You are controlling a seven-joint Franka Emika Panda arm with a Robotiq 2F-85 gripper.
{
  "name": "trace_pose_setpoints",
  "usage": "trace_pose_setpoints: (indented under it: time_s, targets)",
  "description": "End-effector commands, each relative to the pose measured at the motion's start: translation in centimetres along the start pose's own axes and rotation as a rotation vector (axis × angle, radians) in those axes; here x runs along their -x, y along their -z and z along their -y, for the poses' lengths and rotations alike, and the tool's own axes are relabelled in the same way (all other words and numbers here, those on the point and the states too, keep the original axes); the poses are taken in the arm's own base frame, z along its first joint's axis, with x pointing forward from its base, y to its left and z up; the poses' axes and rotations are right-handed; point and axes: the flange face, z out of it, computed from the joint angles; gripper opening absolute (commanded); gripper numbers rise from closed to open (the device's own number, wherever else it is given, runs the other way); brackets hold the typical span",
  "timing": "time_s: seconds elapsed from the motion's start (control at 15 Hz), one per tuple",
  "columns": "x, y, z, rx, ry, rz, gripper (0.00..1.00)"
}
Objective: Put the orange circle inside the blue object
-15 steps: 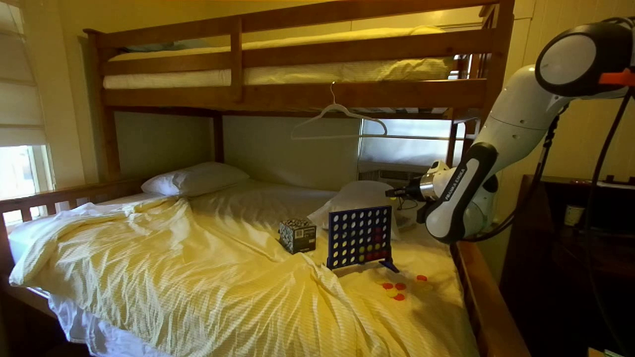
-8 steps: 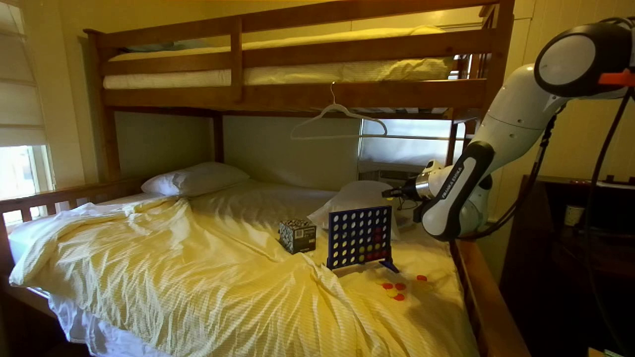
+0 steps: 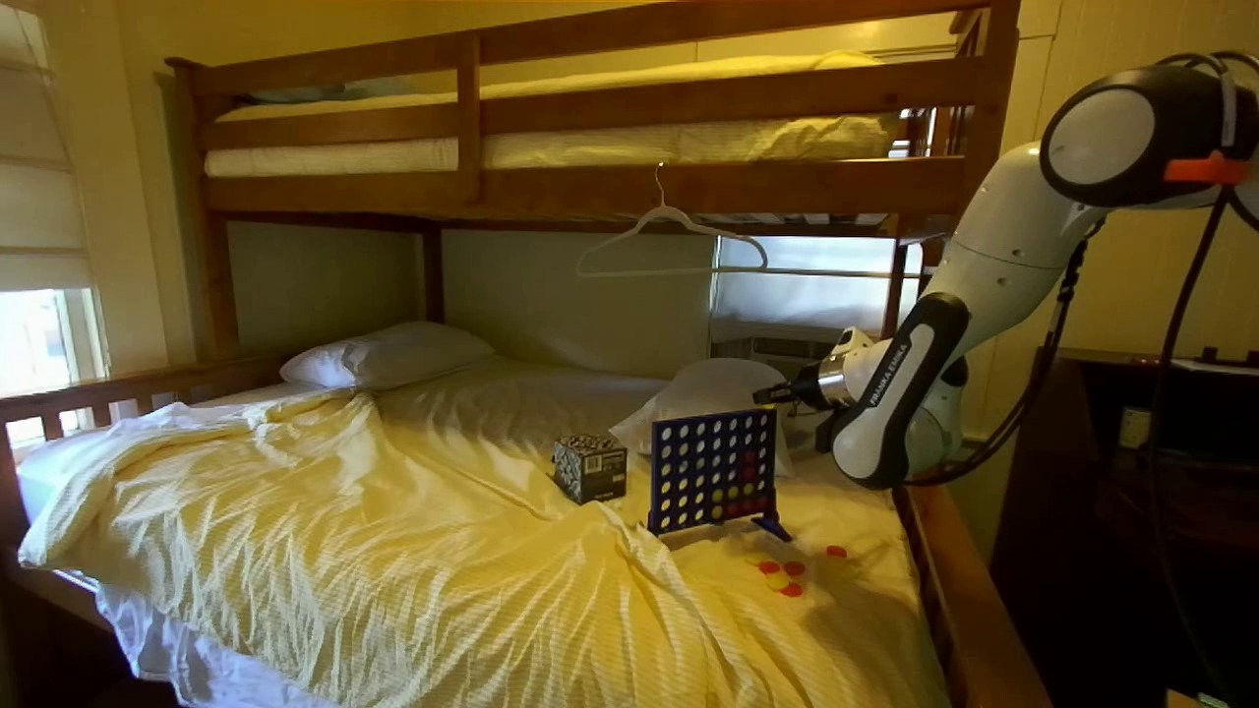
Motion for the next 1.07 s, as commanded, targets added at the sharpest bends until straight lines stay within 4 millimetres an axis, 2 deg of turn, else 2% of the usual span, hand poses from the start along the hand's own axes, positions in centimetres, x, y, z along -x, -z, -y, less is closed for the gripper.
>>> trace_pose_setpoints:
  time_s: [0.0, 1.0]
  targets:
    - [0.22, -1.0, 0.03, 0.001, 0.008, -0.019, 0.11]
    - [0.16, -0.89, 0.02, -0.014, 0.006, -0.046, 0.11]
